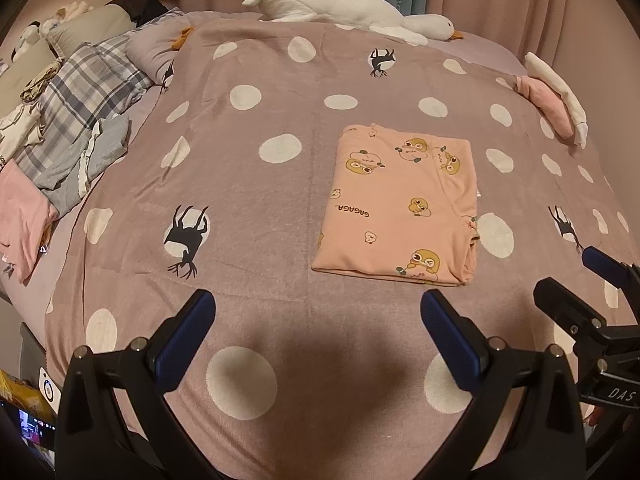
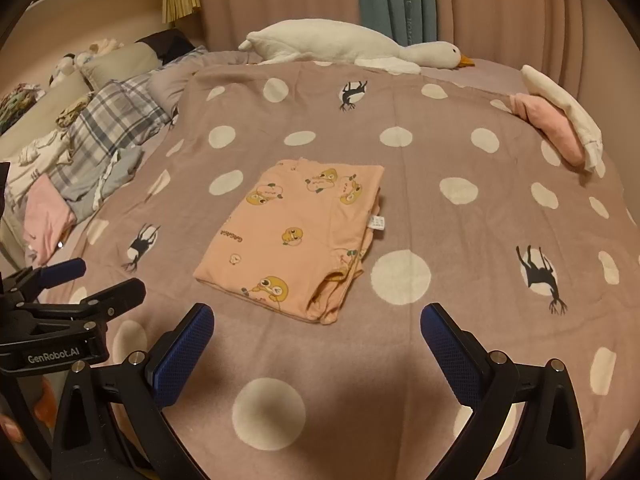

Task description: Fold small clothes

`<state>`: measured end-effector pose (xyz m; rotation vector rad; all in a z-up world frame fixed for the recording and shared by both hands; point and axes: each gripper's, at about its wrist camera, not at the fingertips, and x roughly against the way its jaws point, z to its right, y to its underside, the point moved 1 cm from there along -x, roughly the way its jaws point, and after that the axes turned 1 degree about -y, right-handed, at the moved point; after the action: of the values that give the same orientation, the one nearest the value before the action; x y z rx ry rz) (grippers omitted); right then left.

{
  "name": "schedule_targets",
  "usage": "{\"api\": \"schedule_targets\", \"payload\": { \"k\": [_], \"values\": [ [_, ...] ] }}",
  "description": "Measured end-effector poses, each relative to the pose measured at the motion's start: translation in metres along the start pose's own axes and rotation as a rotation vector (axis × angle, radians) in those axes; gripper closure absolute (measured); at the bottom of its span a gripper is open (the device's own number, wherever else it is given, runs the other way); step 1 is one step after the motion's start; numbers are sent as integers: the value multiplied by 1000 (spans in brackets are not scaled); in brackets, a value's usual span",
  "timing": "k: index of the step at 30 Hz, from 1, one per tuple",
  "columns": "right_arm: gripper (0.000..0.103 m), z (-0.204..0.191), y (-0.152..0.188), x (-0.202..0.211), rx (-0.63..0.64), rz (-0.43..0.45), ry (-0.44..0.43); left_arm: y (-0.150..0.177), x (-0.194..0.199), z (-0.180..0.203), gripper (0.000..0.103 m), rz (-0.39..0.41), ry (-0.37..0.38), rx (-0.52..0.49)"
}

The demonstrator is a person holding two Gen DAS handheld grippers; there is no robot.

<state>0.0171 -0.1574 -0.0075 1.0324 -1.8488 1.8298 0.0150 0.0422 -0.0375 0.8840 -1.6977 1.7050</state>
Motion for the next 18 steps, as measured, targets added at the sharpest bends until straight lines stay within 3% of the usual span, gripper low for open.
{"api": "schedule_targets", "payload": {
  "k": [18],
  "values": [
    [1, 2, -3, 1, 2, 0, 3, -2, -2, 5, 0, 0, 7, -15]
  ]
}}
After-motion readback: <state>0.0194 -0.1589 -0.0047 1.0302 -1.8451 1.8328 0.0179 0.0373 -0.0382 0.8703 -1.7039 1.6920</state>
